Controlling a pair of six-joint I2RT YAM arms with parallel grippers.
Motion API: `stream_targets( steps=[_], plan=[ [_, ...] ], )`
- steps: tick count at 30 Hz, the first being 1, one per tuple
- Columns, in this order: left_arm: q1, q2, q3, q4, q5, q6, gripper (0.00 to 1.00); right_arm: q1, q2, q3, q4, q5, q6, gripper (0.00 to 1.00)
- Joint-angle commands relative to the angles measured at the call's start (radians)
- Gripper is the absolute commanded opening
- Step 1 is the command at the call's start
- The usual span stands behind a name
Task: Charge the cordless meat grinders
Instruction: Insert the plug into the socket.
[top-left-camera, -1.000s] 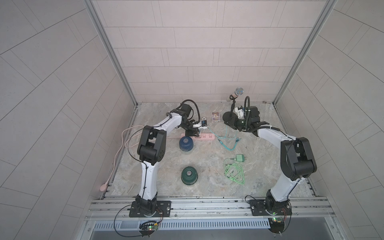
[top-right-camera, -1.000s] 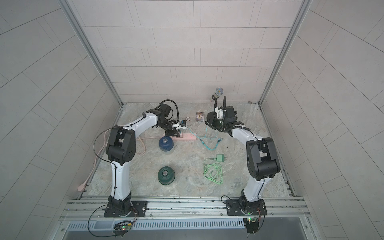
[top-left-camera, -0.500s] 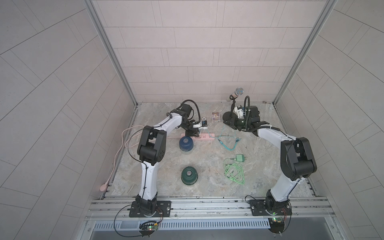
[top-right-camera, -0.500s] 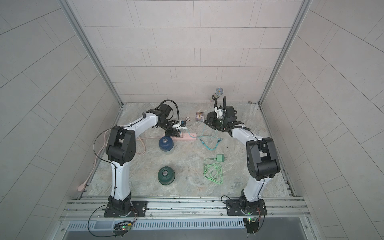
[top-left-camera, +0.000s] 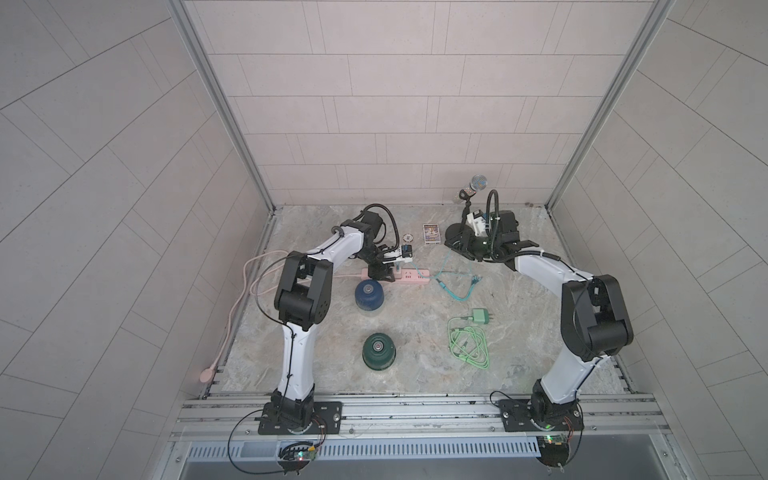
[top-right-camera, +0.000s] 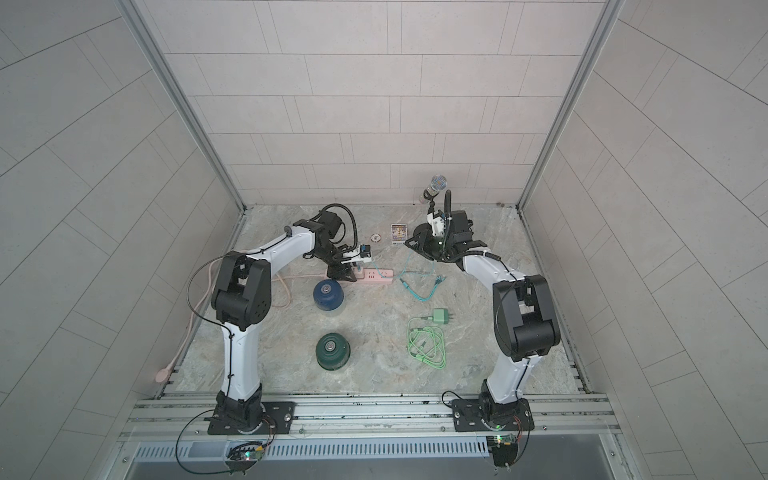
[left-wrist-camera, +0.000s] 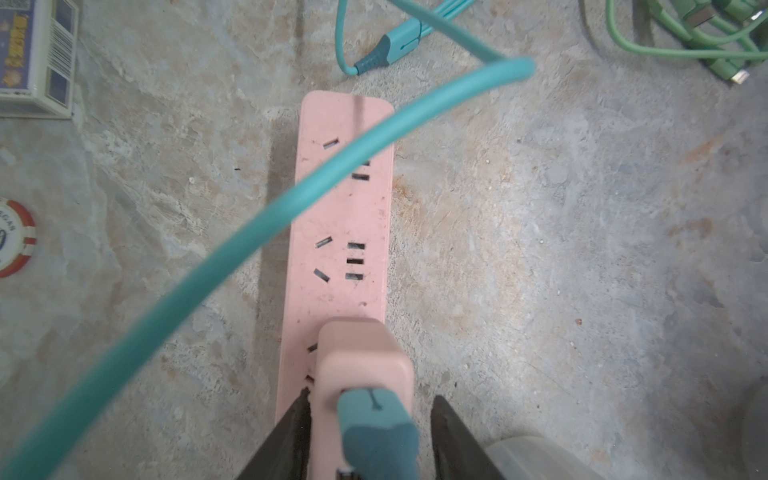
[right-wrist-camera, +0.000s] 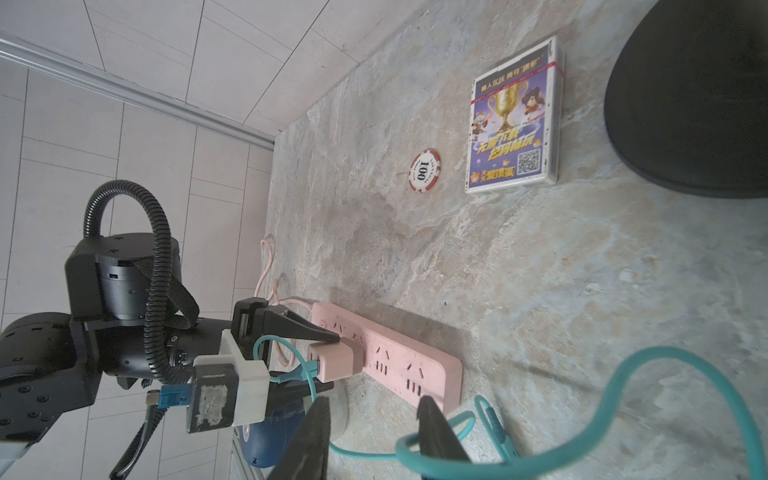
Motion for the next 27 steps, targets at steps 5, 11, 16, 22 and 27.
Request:
stream_targets(
  steps=[5,11,16,22,27],
  plan=[
    [0.013,-0.053,0.032,-0.086,0.017,0.002,0.50,0.009,-0.013,0.043,-0.042,0.004,-0.036,0.49],
    [0.028,-0.072,0.081,-0.119,0.042,-0.002,0.50,0.015,-0.003,0.052,-0.045,-0.002,-0.040,0.50],
    [0.035,-0.052,0.120,-0.130,0.045,-0.020,0.49,0.020,0.004,0.061,-0.053,-0.002,-0.045,0.50],
    [0.035,-0.022,0.144,-0.123,0.074,-0.046,0.38,0.021,0.010,0.068,-0.053,-0.003,-0.045,0.48],
    [0.029,-0.006,0.146,-0.102,0.080,-0.067,0.30,0.023,0.013,0.064,-0.046,-0.007,-0.042,0.45]
  ],
)
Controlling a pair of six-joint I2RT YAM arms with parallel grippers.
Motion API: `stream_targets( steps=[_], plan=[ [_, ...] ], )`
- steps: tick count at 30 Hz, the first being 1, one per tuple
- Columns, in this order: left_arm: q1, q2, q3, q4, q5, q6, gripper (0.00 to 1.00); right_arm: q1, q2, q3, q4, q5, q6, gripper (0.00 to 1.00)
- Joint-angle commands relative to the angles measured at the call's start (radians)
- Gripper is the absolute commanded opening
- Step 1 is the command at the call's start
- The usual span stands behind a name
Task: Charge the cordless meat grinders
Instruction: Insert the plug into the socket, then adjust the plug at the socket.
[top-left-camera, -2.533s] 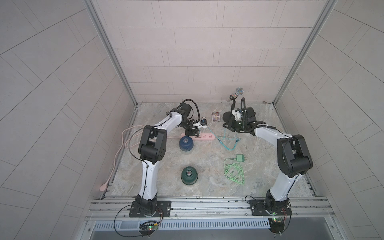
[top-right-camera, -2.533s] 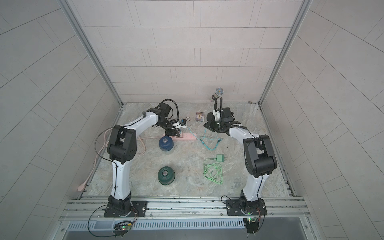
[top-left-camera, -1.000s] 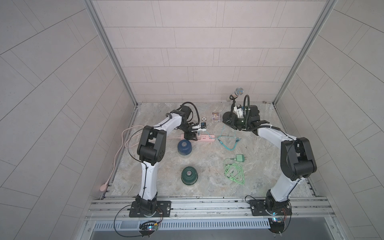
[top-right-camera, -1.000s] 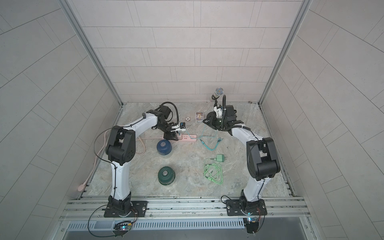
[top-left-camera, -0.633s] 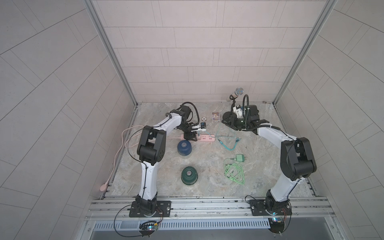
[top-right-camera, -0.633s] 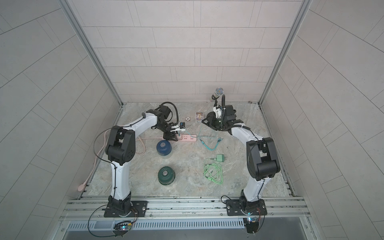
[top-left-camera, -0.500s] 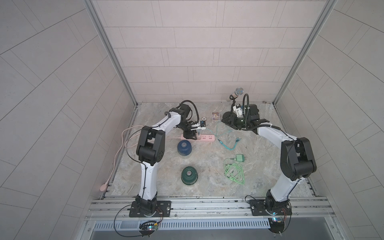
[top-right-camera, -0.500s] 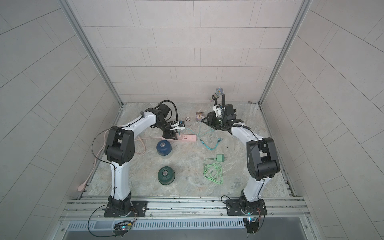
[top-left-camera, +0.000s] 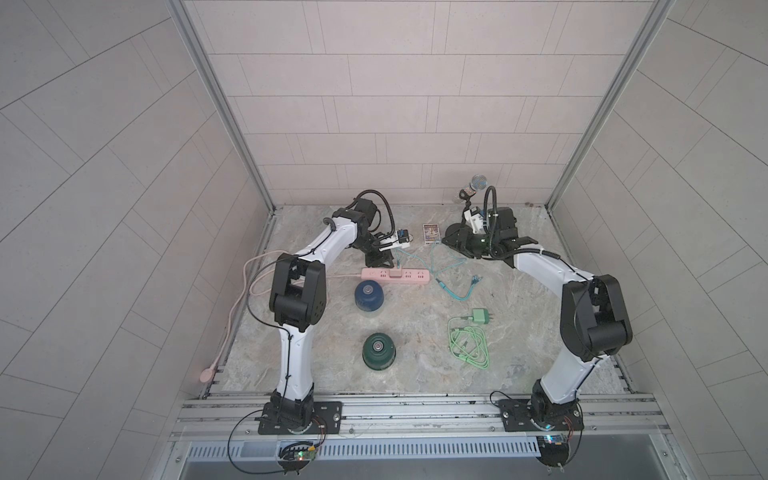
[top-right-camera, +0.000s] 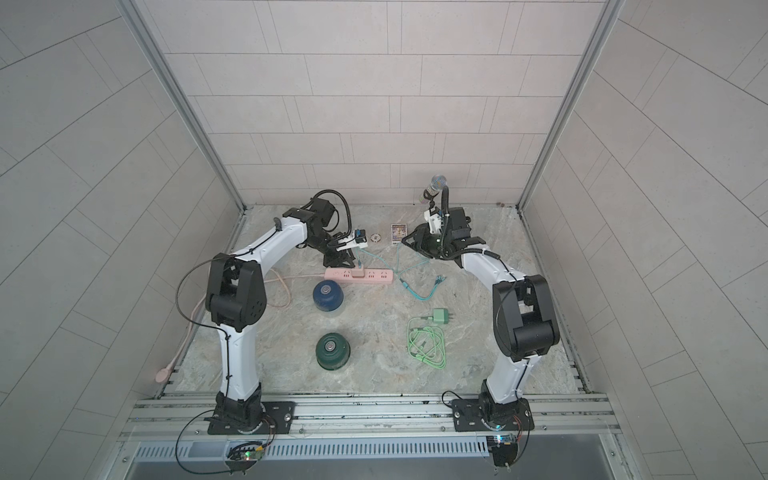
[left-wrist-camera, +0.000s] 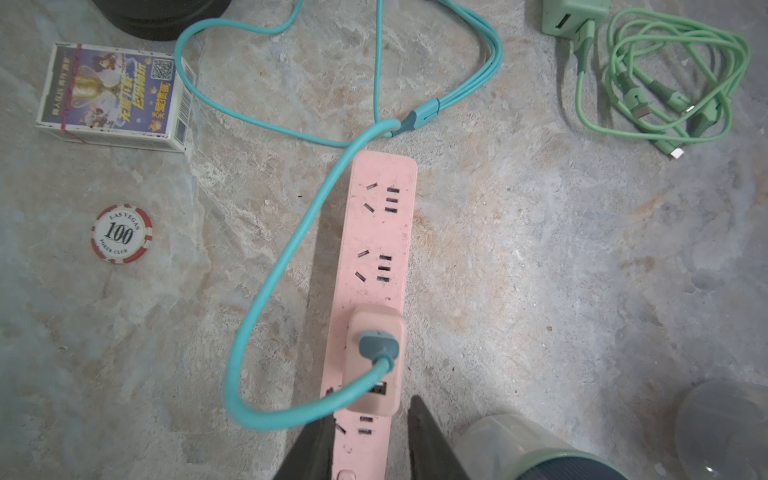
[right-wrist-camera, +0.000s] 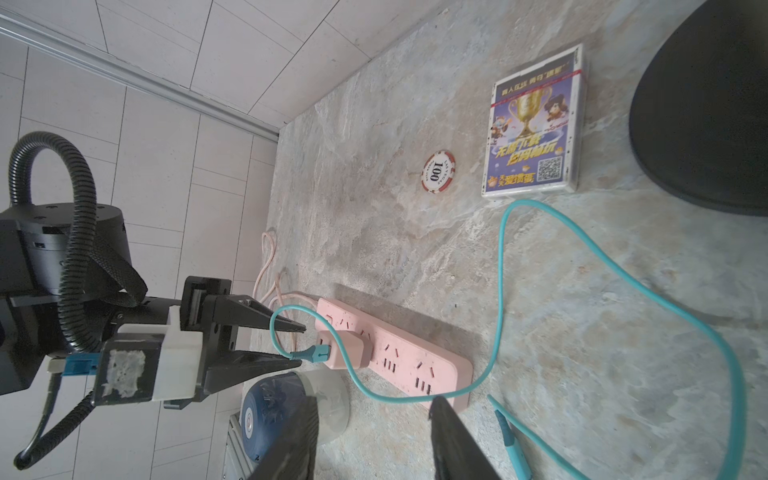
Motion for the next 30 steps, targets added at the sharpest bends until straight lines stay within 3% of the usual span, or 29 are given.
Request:
stream_targets(
  steps=[1,15,30],
  plan=[
    [-0.006,0.022,0.027,-0.012,0.033,-0.004,0.30,0.005,0.013,0.021,-0.005,-0.010,-0.004,0.44],
    [-0.037,0.047,-0.051,-0.002,-0.065,0.024,0.24,0.007,0.019,0.010,0.006,-0.013,-0.001,0.41],
    [-0.048,-0.016,-0.194,0.006,-0.086,0.074,0.21,0.007,0.028,0.003,0.024,-0.010,0.002,0.37]
  ],
)
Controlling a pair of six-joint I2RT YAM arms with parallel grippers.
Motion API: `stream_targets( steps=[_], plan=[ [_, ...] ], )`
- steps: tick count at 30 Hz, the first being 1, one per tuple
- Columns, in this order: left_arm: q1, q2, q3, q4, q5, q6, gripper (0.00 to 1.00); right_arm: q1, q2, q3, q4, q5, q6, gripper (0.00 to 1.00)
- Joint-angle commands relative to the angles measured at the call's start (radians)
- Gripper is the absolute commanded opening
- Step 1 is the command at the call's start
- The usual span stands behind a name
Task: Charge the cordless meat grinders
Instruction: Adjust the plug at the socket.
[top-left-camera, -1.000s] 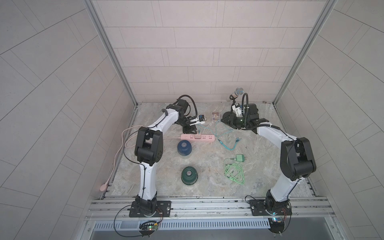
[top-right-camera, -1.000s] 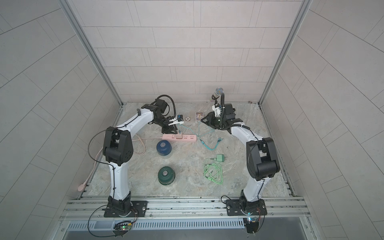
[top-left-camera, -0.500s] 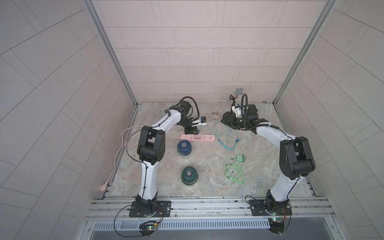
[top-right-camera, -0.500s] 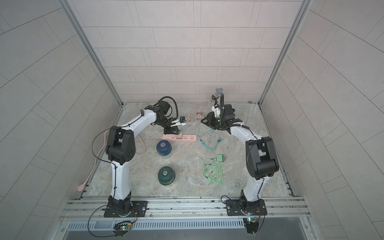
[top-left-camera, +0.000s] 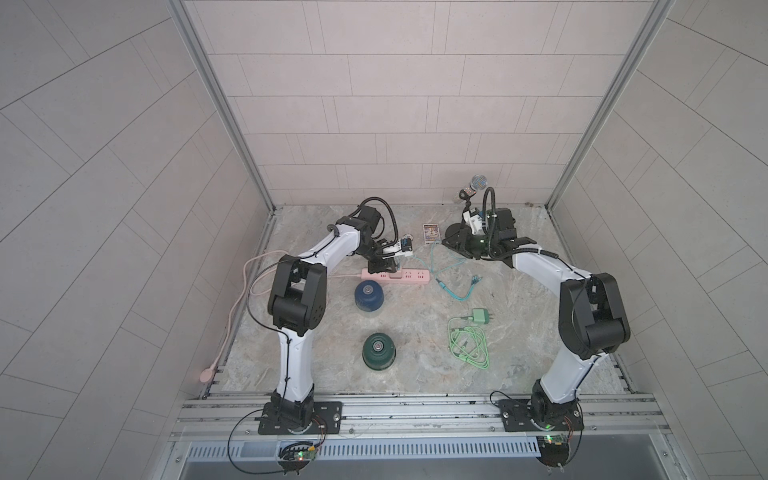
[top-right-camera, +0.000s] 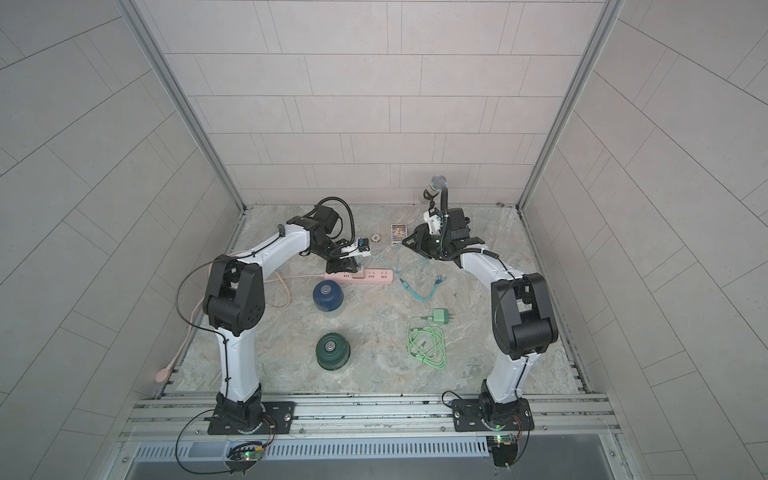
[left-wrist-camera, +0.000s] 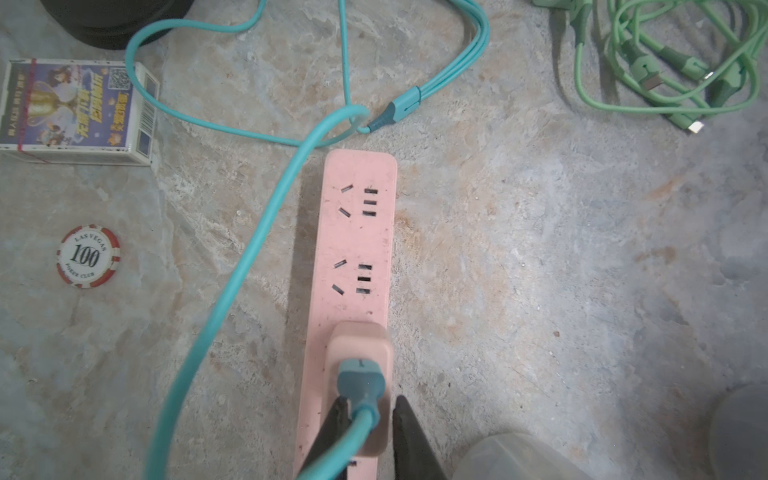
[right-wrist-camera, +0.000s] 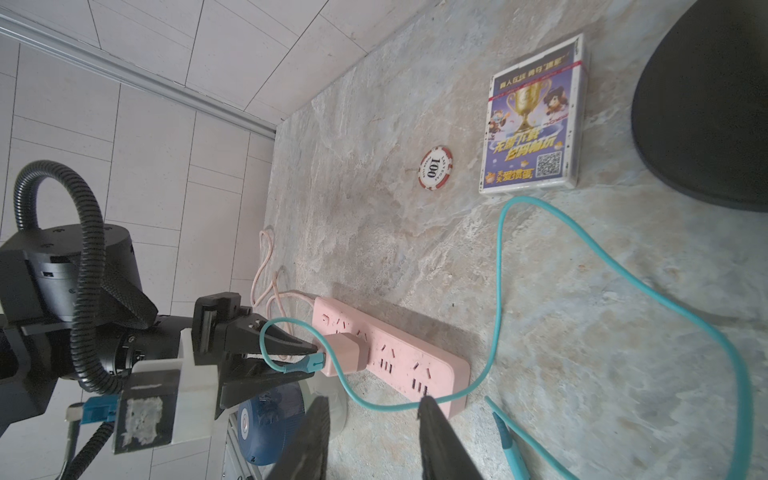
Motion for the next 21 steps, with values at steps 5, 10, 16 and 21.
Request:
stream_targets(
  steps=[5,10,16,21],
  plan=[
    [-0.029,0.048,-0.036,-0.094,-0.053,0.022,0.21,0.006,0.017,0.006,0.019,-0.009,0.008,0.36],
    [-0.030,0.060,-0.030,-0.077,-0.067,0.004,0.22,0.006,0.010,0.005,0.017,-0.009,0.003,0.35],
    [-0.026,0.067,0.058,-0.084,-0.056,-0.053,0.26,0.006,0.010,0.021,0.010,-0.018,0.002,0.36],
    [-0.017,0.060,0.113,-0.101,-0.058,-0.072,0.33,0.006,0.008,0.037,0.003,-0.027,-0.001,0.38]
  ],
)
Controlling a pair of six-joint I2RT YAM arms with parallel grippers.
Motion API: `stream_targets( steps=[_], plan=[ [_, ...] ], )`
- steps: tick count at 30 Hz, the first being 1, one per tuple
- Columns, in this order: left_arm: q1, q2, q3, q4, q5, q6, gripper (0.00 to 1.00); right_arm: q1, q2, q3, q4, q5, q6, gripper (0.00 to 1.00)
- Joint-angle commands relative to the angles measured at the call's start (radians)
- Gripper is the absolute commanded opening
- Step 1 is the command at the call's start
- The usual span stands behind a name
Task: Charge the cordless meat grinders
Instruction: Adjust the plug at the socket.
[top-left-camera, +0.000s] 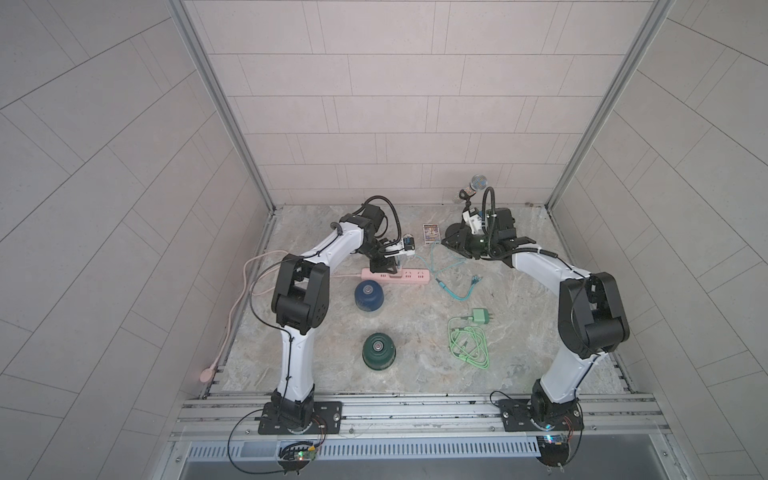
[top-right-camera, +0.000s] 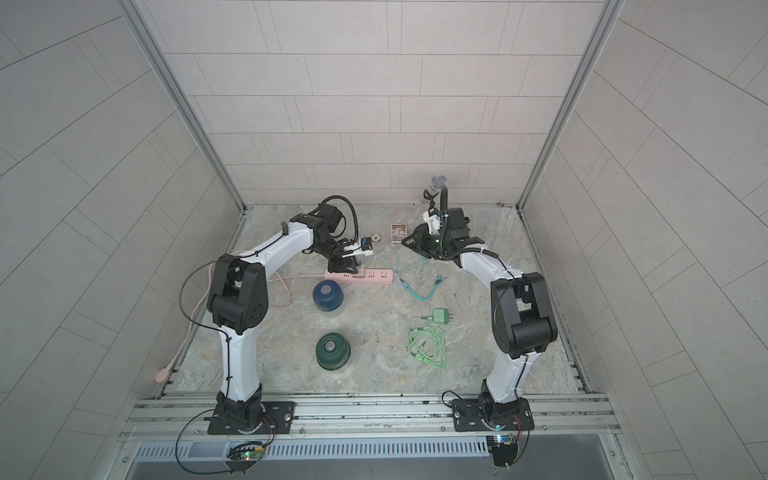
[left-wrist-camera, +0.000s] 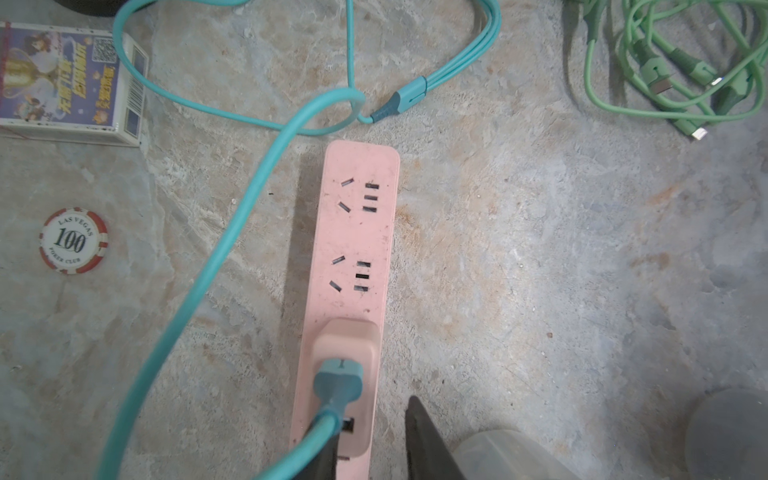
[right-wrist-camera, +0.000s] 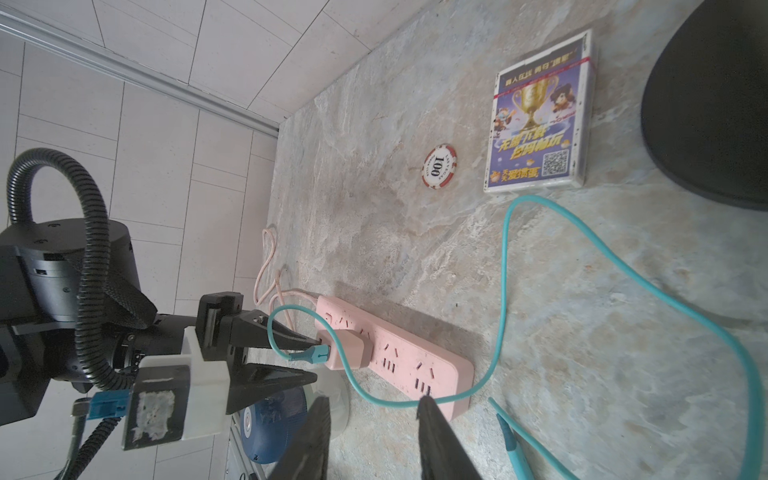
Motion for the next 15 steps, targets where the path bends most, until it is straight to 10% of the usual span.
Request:
stream_targets(
  steps=[1,15],
  plan=[
    [-0.002,0.021,0.036,-0.051,-0.013,-0.009,0.34,0.006,0.002,0.028,-0.001,-0.013,-0.006,0.38],
    [0.014,-0.091,-0.001,-0.063,-0.021,-0.088,0.37,0.042,-0.037,0.070,-0.170,0.080,-0.152,0.44]
  ],
)
